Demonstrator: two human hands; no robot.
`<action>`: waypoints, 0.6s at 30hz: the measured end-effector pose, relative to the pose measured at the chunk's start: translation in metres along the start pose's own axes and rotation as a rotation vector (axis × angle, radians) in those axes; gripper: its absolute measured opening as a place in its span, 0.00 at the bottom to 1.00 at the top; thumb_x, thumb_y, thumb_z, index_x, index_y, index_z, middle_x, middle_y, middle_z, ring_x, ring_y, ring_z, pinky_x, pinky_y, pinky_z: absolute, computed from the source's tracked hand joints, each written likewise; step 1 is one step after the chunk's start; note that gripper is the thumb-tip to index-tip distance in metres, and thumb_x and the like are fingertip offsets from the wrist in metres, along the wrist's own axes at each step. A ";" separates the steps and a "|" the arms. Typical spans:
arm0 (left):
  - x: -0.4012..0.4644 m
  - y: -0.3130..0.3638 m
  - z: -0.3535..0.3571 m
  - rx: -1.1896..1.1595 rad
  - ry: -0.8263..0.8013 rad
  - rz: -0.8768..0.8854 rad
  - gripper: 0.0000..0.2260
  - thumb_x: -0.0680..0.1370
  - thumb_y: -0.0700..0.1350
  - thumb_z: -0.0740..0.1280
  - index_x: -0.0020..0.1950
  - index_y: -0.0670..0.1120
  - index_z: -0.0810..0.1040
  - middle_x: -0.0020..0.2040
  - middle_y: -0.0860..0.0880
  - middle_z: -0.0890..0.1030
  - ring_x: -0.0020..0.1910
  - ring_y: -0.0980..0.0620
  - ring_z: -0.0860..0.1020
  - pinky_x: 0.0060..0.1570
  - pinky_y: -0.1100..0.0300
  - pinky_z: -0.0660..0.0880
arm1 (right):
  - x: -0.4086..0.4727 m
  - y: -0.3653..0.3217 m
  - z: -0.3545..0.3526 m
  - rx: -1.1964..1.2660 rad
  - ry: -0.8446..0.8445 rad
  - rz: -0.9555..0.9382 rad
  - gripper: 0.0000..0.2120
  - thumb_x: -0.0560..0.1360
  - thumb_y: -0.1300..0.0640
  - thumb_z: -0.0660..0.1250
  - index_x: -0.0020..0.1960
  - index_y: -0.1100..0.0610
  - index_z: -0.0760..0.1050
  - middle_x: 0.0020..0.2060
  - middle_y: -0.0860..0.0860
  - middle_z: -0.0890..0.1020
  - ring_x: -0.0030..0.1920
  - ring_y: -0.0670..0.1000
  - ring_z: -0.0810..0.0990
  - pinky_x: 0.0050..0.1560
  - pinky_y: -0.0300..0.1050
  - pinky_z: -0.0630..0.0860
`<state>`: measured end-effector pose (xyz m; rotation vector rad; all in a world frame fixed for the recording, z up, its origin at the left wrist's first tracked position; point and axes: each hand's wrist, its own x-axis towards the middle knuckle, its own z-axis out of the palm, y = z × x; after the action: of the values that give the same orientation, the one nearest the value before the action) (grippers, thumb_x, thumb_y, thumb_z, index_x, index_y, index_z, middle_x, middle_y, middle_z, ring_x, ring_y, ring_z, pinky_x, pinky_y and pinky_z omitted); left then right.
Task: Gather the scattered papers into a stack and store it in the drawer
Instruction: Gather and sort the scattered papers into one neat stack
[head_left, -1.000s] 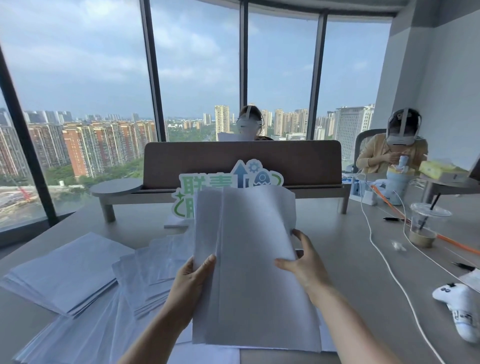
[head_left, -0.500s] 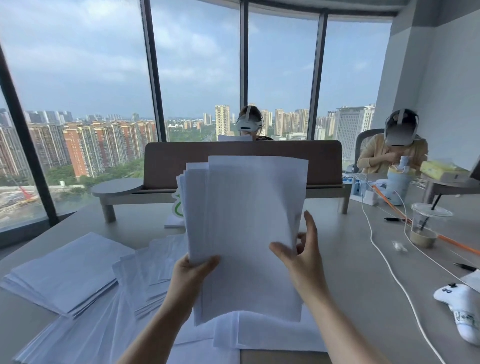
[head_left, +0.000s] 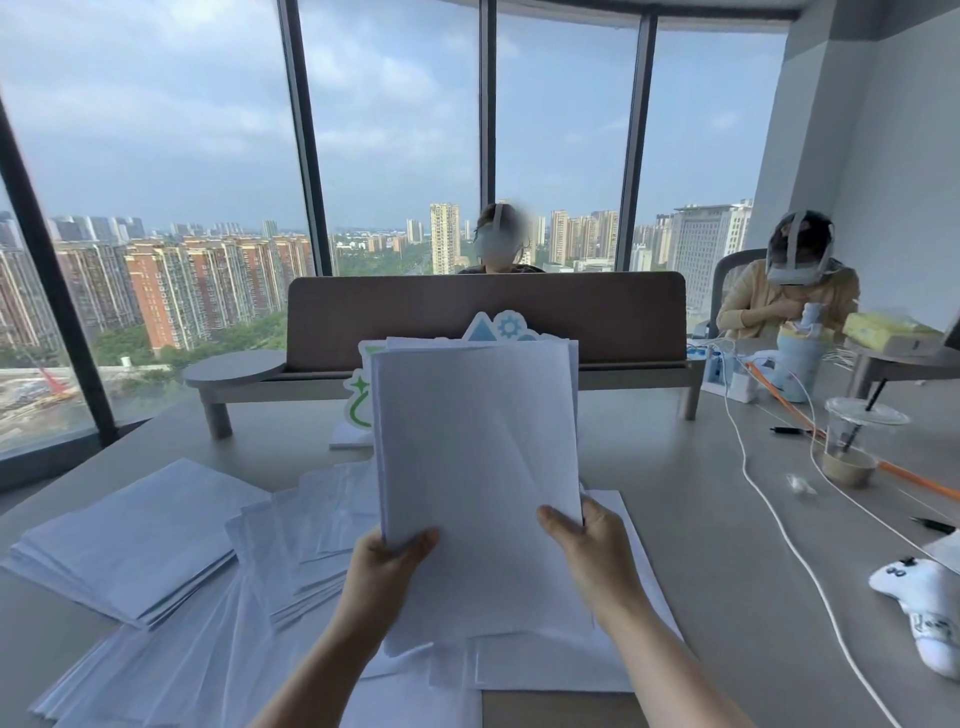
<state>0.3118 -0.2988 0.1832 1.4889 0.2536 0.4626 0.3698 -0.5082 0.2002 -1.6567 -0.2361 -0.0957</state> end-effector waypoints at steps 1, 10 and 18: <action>0.002 0.001 -0.001 0.008 0.016 0.012 0.03 0.73 0.36 0.72 0.41 0.37 0.83 0.34 0.46 0.83 0.37 0.48 0.80 0.36 0.56 0.78 | 0.001 -0.001 0.000 -0.042 0.014 -0.006 0.10 0.76 0.50 0.68 0.45 0.56 0.81 0.34 0.49 0.83 0.35 0.49 0.79 0.39 0.45 0.73; 0.012 0.004 -0.044 -0.051 0.233 -0.077 0.08 0.69 0.42 0.76 0.44 0.40 0.82 0.38 0.44 0.82 0.40 0.46 0.79 0.42 0.54 0.76 | 0.024 0.025 -0.034 -0.879 -0.044 0.384 0.40 0.67 0.32 0.62 0.73 0.51 0.63 0.67 0.53 0.74 0.66 0.60 0.72 0.61 0.51 0.73; 0.007 0.001 -0.058 -0.010 0.313 -0.115 0.10 0.74 0.38 0.71 0.54 0.37 0.80 0.46 0.40 0.80 0.36 0.48 0.75 0.34 0.60 0.71 | 0.017 0.039 -0.033 -1.123 -0.152 0.539 0.52 0.55 0.27 0.68 0.72 0.51 0.58 0.65 0.53 0.74 0.67 0.59 0.69 0.61 0.55 0.72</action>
<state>0.2923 -0.2434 0.1806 1.3806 0.5797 0.6032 0.3975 -0.5424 0.1687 -2.7897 0.2146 0.3762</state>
